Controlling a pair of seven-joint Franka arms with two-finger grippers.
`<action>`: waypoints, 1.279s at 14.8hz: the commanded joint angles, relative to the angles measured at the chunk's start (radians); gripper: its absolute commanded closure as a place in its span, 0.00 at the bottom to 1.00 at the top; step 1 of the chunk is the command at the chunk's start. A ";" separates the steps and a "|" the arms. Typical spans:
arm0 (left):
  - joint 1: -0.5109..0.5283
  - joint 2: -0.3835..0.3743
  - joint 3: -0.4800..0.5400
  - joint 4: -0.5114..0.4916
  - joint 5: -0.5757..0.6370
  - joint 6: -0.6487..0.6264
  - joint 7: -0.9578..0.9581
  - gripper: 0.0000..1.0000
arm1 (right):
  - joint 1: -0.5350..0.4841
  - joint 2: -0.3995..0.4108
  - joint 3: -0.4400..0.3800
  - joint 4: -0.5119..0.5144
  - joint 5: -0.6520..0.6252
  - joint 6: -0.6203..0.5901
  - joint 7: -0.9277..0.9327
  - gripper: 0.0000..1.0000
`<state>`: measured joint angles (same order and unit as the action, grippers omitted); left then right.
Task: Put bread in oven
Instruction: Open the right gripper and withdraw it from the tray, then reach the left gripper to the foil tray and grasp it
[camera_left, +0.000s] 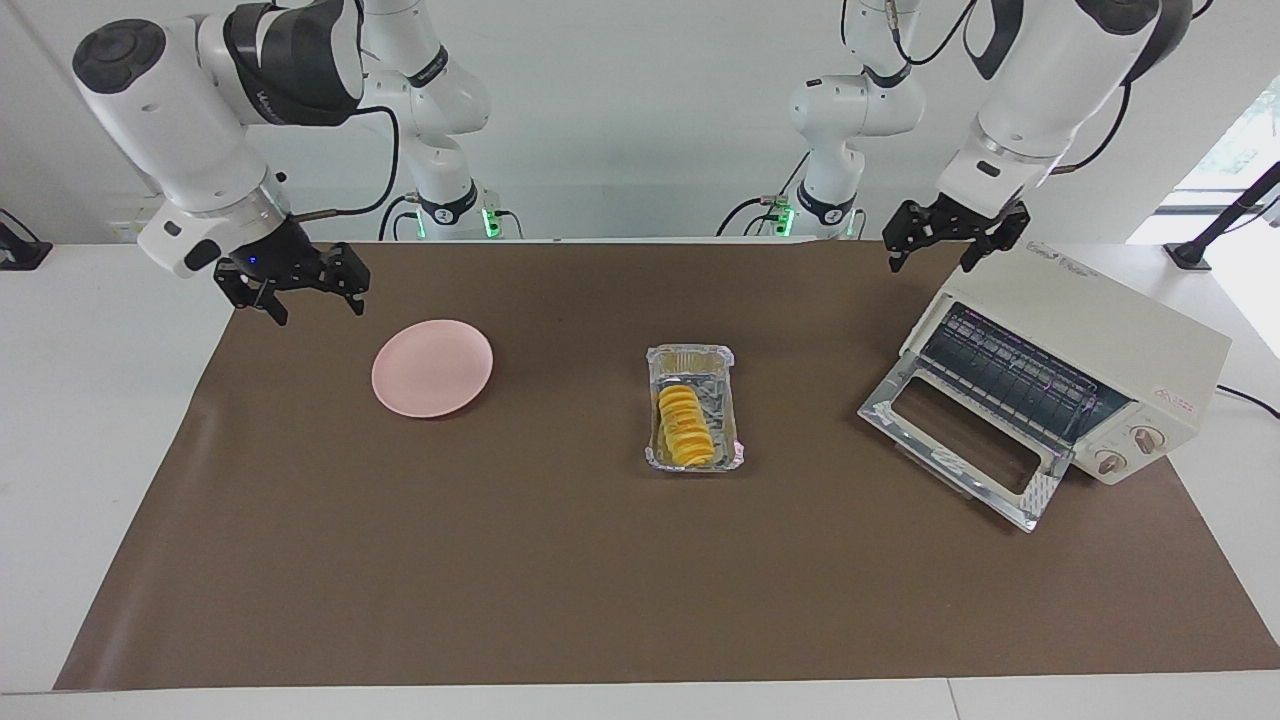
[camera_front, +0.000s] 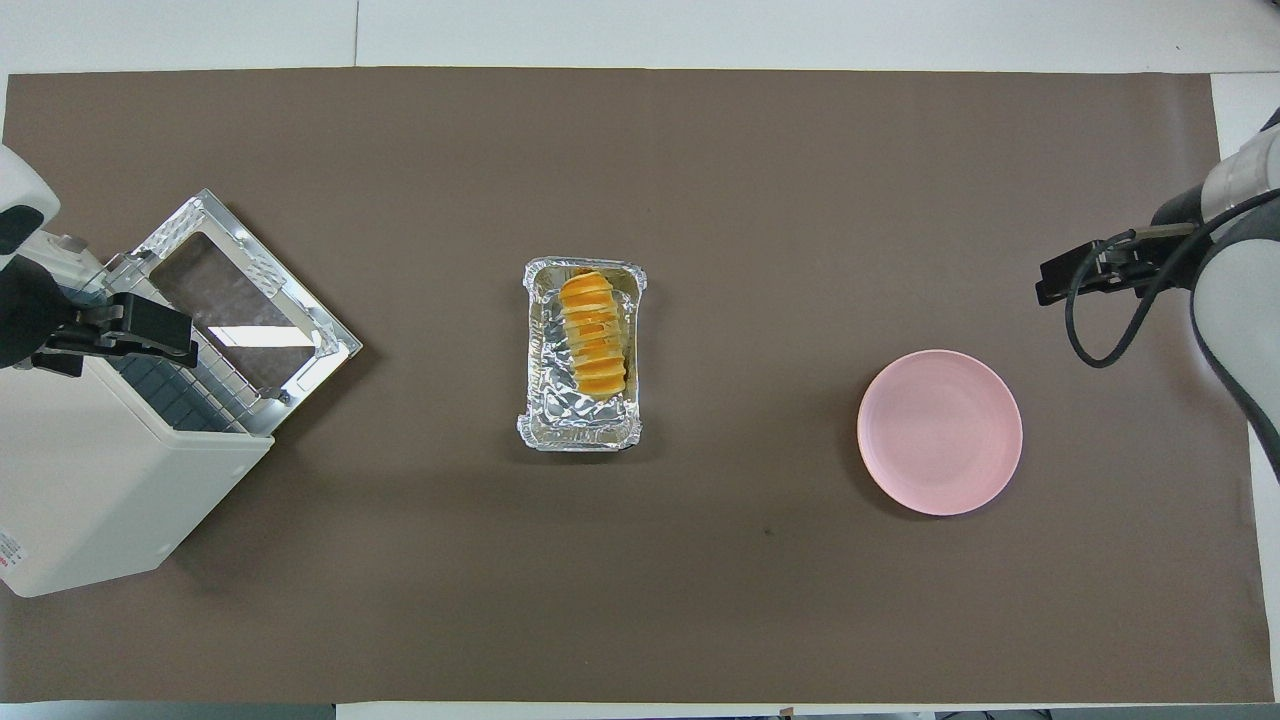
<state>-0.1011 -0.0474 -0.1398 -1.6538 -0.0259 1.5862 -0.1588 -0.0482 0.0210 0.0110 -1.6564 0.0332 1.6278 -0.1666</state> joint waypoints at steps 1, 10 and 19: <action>-0.066 0.032 0.006 0.021 -0.018 0.043 -0.051 0.00 | -0.031 -0.010 0.009 0.055 -0.015 -0.072 -0.042 0.00; -0.391 0.483 0.017 0.304 0.017 0.260 -0.433 0.00 | -0.013 -0.095 0.007 0.027 -0.068 -0.129 -0.040 0.00; -0.503 0.574 0.017 0.089 0.078 0.460 -0.515 0.16 | -0.016 -0.084 0.007 0.020 -0.036 -0.098 -0.016 0.00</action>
<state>-0.5808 0.5591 -0.1392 -1.4955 0.0312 2.0098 -0.6452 -0.0548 -0.0521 0.0160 -1.6162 -0.0223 1.5130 -0.1847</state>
